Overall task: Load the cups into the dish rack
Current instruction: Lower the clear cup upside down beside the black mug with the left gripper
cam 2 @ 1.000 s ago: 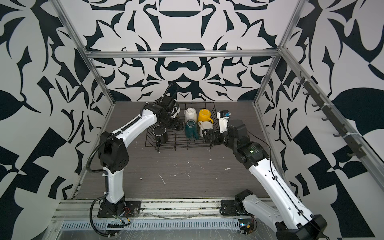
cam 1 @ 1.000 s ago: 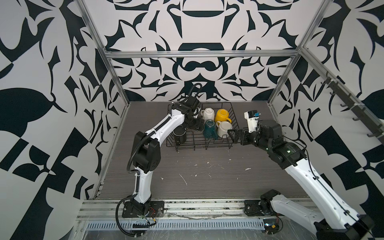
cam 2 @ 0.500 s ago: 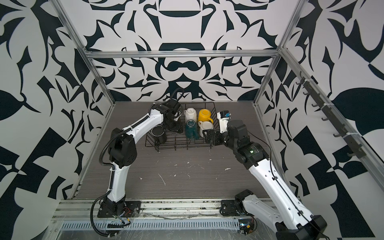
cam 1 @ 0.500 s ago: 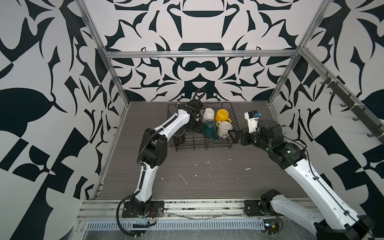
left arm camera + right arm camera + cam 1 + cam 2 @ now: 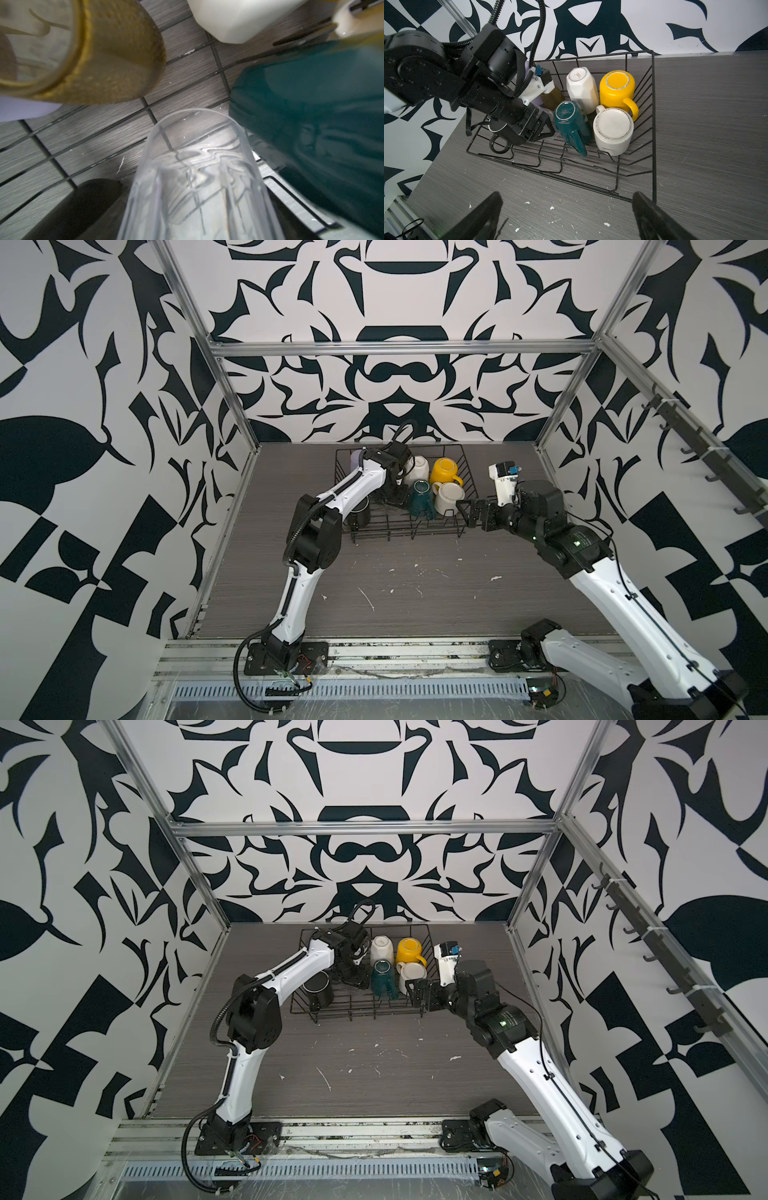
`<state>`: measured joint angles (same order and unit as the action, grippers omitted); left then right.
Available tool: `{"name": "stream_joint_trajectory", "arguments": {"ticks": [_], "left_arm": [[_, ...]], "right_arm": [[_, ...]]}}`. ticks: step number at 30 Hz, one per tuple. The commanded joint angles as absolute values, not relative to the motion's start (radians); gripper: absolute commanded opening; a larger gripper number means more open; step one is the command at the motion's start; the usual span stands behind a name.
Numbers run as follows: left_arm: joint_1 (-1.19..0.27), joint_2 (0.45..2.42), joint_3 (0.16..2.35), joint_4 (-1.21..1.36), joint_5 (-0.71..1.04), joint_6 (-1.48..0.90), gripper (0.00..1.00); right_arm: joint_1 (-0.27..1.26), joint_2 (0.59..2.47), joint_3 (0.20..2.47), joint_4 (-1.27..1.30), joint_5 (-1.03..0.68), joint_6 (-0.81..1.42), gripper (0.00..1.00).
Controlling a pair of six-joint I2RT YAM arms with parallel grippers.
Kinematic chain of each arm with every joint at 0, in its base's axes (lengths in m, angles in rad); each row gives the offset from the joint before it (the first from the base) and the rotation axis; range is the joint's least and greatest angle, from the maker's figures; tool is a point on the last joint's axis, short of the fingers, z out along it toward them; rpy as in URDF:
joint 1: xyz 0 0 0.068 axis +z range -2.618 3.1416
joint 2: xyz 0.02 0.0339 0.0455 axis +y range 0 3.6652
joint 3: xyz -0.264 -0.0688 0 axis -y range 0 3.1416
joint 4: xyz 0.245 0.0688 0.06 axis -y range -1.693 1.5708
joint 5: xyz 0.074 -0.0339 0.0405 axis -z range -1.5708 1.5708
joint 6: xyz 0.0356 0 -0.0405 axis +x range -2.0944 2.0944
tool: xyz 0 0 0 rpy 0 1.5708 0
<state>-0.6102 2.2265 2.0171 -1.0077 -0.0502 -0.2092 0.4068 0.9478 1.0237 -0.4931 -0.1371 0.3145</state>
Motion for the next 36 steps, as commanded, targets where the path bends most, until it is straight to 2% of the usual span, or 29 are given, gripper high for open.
{"name": "stream_joint_trajectory", "arguments": {"ticks": [1,11,21,36], "left_arm": [[-0.6,2.266,2.041,-1.115,-0.078,-0.207,0.3],[-0.6,2.288,2.061,-1.137,-0.083,-0.207,0.4],[-0.6,2.292,2.065,-1.14,-0.083,-0.206,0.57],[-0.6,2.3,2.082,-1.152,-0.068,-0.209,0.68]], "right_arm": [[0.402,0.936,1.024,-0.463,-0.14,0.305,1.0],[0.399,0.94,1.025,-0.459,-0.145,0.305,1.0],[0.4,0.94,1.022,-0.456,-0.147,0.304,1.0],[0.399,0.928,1.016,-0.458,-0.143,0.302,1.0]]}}
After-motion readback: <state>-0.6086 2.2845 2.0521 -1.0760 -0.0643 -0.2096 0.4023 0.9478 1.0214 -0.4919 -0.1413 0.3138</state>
